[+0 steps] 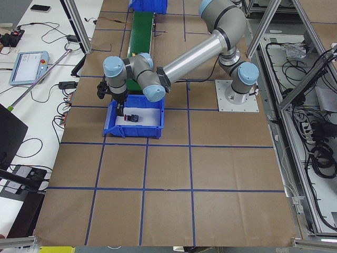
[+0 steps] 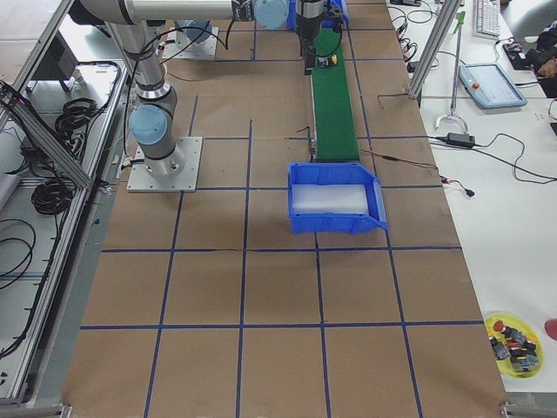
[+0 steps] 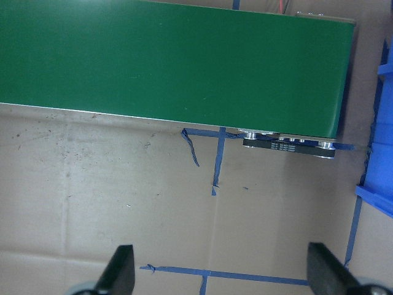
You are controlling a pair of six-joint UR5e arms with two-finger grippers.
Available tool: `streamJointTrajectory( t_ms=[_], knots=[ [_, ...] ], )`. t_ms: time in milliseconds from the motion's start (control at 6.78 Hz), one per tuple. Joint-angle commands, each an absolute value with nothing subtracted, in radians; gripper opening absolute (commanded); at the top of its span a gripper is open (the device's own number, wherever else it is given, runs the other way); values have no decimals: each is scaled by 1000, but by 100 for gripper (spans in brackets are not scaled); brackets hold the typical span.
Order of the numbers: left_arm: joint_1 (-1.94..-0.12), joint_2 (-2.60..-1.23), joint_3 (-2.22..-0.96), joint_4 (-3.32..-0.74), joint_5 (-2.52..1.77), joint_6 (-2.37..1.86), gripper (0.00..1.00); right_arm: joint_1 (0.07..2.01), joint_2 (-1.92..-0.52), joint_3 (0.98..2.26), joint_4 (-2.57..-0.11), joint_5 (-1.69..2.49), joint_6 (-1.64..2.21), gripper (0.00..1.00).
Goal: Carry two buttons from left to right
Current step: 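Lower the left gripper onto the red-capped button and grasp it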
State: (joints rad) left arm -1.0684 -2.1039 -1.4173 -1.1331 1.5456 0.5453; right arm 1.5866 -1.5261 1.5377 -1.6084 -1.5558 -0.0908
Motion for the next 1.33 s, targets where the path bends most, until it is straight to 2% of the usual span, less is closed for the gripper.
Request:
streamJointTrajectory(
  t_ms=[0, 442, 590, 737, 1032, 1179],
  knots=[
    [-1068, -2117, -1535, -981, 1545, 540, 99, 1588, -1522, 1534, -1611, -1557, -92, 100],
    [-1066, -2164, -1603, -891, 1549, 541, 99, 1588, -1522, 1534, -1612, -1555, -92, 100],
    [-1066, -2164, -1603, -893, 1549, 541, 94, 1589, -1522, 1535, -1612, -1555, -91, 100],
    [-1068, -2152, -1601, -893, 1554, 537, 63, 1589, -1522, 1536, -1612, -1555, -91, 100],
    [-1069, -2137, -1591, -910, 1552, 534, 27, 1589, -1522, 1536, -1612, -1554, -91, 100],
    [-1069, -2132, -1598, -911, 1551, 532, 17, 1589, -1522, 1536, -1612, -1542, -91, 100]
  ],
)
